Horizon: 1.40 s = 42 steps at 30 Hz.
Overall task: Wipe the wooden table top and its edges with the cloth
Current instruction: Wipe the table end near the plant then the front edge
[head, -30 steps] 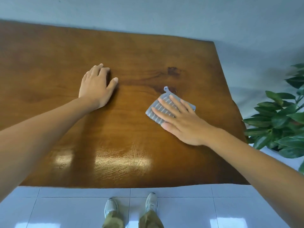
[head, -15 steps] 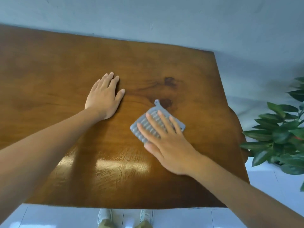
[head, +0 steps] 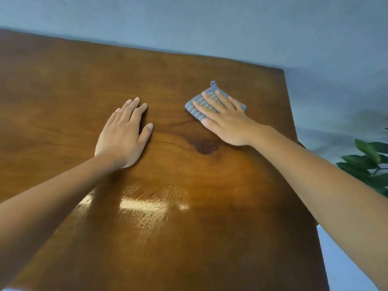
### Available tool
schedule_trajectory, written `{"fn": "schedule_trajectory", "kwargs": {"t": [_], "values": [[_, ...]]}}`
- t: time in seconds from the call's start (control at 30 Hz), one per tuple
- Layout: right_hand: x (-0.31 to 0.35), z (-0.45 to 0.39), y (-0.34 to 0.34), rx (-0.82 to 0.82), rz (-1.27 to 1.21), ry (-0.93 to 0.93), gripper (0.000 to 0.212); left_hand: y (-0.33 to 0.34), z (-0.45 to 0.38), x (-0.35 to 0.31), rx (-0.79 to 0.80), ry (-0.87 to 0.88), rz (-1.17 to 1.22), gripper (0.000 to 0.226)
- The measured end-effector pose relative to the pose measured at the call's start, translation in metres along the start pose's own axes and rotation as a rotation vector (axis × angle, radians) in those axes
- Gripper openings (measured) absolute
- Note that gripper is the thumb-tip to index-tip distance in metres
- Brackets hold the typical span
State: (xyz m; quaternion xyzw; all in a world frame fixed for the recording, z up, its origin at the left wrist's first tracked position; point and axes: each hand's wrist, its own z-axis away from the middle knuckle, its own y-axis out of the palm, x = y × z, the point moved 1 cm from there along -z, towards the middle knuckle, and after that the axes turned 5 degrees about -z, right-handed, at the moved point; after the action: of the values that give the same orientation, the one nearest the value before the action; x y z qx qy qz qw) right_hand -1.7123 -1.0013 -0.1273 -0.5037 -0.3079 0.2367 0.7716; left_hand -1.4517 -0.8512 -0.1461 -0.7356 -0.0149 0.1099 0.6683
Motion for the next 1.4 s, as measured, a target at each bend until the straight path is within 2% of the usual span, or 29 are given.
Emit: {"fn": "schedule_trajectory", "kwargs": {"t": [0.13, 0.23, 0.3, 0.47, 0.57, 0.7, 0.9, 1.13, 1.23, 1.4], "values": [[-0.007, -0.036, -0.013, -0.049, -0.048, 0.133, 0.055, 0.001, 0.000, -0.002, -0.007, -0.004, 0.011, 0.061], [0.009, -0.025, -0.007, -0.049, -0.049, 0.101, 0.056, 0.001, 0.000, -0.003, 0.000, -0.016, 0.015, 0.060], [0.022, -0.004, 0.003, -0.035, -0.029, 0.011, 0.056, 0.001, 0.000, -0.004, 0.000, -0.018, 0.016, 0.060], [0.028, 0.051, 0.021, 0.071, 0.089, -0.347, 0.055, -0.001, -0.003, -0.006, 0.020, -0.031, -0.002, 0.059], [0.011, 0.041, 0.010, 0.102, 0.100, -0.423, 0.052, -0.001, -0.004, -0.006, 0.023, -0.032, -0.004, 0.060], [-0.010, -0.013, -0.010, 0.057, 0.073, -0.347, 0.052, 0.000, -0.005, -0.005, 0.018, -0.028, -0.002, 0.061], [-0.054, -0.108, -0.055, -0.018, 0.043, -0.026, 0.054, 0.000, -0.005, -0.006, 0.018, -0.026, -0.006, 0.064], [-0.041, -0.112, -0.057, -0.033, -0.027, 0.134, 0.054, 0.000, -0.005, -0.007, -0.006, -0.032, 0.020, 0.058], [-0.023, -0.089, -0.047, -0.020, -0.051, 0.137, 0.054, 0.000, -0.008, -0.009, -0.006, -0.038, 0.038, 0.055], [-0.004, -0.028, -0.012, -0.007, -0.014, -0.023, 0.053, -0.002, -0.012, -0.008, -0.016, -0.054, 0.061, 0.051]]}}
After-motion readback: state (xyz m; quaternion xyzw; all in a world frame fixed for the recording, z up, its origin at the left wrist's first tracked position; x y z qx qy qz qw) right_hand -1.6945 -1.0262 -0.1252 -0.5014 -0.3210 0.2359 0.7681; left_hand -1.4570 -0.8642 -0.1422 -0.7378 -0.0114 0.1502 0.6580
